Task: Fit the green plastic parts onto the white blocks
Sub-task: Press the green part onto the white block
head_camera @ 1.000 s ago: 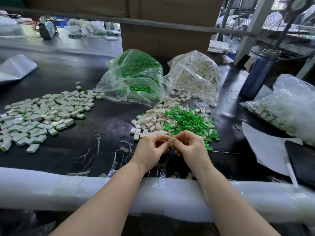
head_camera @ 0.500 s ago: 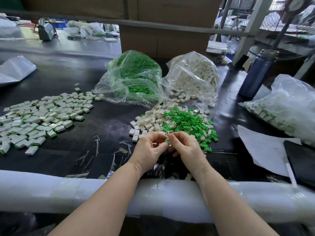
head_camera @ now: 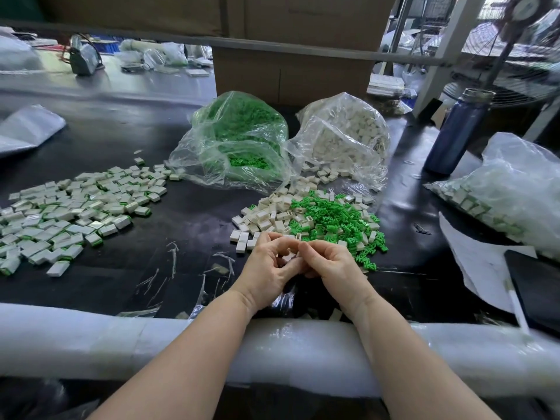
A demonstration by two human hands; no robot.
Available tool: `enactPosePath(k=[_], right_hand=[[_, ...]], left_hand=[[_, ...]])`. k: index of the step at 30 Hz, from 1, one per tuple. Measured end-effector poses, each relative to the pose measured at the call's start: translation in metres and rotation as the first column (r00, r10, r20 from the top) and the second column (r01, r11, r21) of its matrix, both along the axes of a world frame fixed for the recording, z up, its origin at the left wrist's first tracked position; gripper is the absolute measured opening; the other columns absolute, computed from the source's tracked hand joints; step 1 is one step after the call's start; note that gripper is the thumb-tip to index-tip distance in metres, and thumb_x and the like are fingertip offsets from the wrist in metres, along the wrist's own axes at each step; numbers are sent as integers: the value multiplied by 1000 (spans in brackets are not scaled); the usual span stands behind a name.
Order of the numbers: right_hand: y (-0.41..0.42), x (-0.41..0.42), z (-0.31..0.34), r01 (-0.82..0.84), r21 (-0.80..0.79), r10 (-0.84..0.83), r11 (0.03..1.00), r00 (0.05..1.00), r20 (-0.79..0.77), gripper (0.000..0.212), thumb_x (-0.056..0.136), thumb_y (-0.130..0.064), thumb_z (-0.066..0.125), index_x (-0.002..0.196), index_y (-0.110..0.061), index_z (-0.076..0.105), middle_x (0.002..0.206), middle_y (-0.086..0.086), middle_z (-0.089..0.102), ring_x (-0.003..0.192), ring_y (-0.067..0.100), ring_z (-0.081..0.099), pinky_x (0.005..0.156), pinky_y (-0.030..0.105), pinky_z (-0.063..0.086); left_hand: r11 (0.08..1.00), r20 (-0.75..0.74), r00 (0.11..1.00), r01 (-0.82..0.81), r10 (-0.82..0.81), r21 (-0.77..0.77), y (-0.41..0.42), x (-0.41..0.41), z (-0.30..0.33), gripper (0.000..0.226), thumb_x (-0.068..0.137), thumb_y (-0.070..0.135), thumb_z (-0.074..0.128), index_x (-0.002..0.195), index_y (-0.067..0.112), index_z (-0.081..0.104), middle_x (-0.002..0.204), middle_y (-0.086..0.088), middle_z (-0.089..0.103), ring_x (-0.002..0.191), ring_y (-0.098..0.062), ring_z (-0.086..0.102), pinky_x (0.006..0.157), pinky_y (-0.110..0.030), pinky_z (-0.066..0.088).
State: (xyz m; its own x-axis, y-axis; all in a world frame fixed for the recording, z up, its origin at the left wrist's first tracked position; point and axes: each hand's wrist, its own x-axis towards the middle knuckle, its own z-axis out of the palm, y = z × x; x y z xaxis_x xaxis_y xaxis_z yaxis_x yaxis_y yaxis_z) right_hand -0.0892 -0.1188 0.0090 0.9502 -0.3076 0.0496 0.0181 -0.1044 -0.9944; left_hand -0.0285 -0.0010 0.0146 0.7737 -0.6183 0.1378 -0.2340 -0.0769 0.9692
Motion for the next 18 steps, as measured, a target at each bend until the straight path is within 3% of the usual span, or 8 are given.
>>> enactPosePath(k=[2, 6, 11, 18], right_hand=[[0, 0, 0, -3, -29, 3, 1000, 1000, -22, 18, 92, -22, 54, 87, -14, 69, 70, 2, 65, 65, 6, 59, 60, 16, 47], [-1, -1, 1, -14, 6, 14, 1000, 1000, -27, 15, 91, -19, 57, 89, -12, 69, 71, 5, 65, 64, 8, 60, 60, 17, 48], [-1, -2, 3, -19, 54, 20, 998, 1000, -17, 11, 88, -14, 60, 91, -14, 71, 77, 8, 69, 70, 13, 60, 58, 15, 47], [0, -3, 3, -14, 99, 14, 995, 1000, 2, 13, 86, -9, 61, 84, -12, 73, 76, 11, 68, 71, 20, 57, 57, 15, 46]], left_hand=[[1000, -32, 999, 6, -7, -28, 0, 0, 1, 12, 84, 1, 62, 96, -1, 64, 102, -4, 38, 77, -19, 52, 69, -16, 49], [999, 2, 999, 34, -34, -6, 0, -1, 1, 10, 85, 1, 62, 94, 2, 65, 102, -4, 41, 78, -13, 52, 70, -15, 49], [997, 60, 997, 47, -51, 54, 1, 1, 0, 10, 85, 4, 63, 94, 7, 65, 108, -16, 45, 83, -21, 53, 81, -28, 51], [992, 176, 982, 56, -75, 112, 0, 3, -4, 12, 85, 4, 62, 90, 15, 61, 93, 4, 43, 81, -8, 49, 78, -12, 42]])
